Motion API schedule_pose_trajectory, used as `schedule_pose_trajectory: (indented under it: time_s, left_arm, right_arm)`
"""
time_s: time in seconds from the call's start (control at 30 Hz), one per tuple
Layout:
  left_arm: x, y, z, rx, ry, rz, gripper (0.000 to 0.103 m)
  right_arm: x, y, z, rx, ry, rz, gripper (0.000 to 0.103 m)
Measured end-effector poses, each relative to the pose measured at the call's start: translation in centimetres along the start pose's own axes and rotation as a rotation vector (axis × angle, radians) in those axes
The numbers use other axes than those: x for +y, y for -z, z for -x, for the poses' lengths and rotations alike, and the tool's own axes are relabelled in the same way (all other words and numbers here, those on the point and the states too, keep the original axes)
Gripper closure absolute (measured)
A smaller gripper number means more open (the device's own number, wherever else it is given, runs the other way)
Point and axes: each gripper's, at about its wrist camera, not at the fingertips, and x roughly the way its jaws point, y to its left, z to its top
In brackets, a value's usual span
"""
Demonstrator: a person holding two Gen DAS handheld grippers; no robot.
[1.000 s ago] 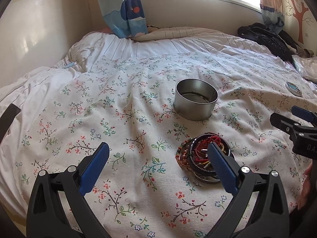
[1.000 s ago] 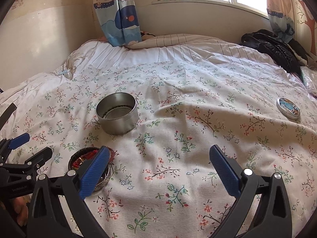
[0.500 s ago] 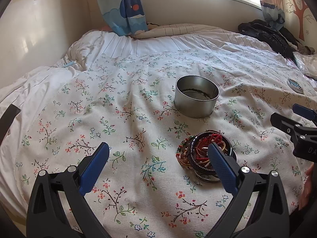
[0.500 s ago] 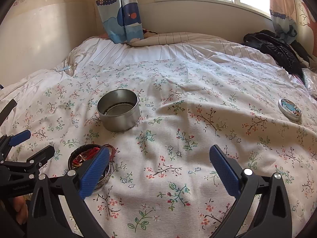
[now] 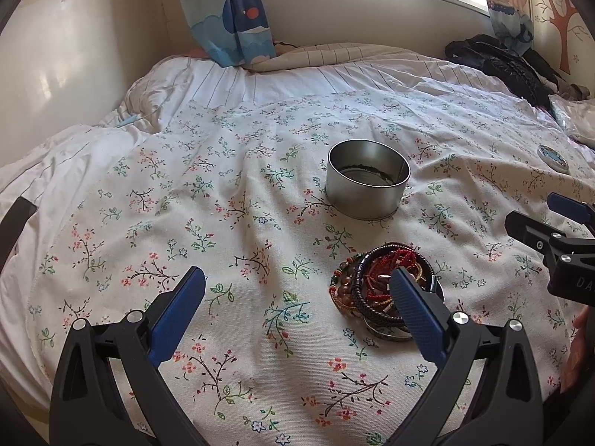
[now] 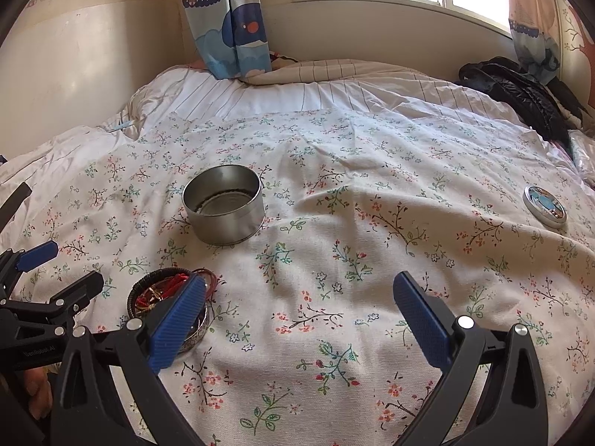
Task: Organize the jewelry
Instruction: 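Lower the left gripper onto the black cord bracelet and close it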
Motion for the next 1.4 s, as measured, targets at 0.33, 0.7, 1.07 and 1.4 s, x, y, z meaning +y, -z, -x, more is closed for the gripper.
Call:
schedule_pose_trajectory:
  time_s: [0.33,0.7,1.07,1.4]
  left_arm:
    - [-0.4,-1.2,-1.6,-0.002,0.123,-0.027,0.014]
    - [-2.6,-2.0,-5.6,0.085,0.168,-0.124,0.036]
    - [-3.2,-1.2,-7.3,0.177,0.249,-0.127,0.093]
    - [2.0,-2.2,-5.6,0.096,0.4,0.131,0.095]
  right_arm:
    - [-0.7,-0.1,-0.3,0.015,0.055,-0.011,0.006]
    - [-2.5,-0.1,-0.2,0.016,-0.018,-0.087,0.006]
    - [-2.8,-0.2,-0.4,0.025,-0.05,-0.114,0.006]
    - [-1.5,0.0,-1.4,0.074,-0.101,-0.061,0.006]
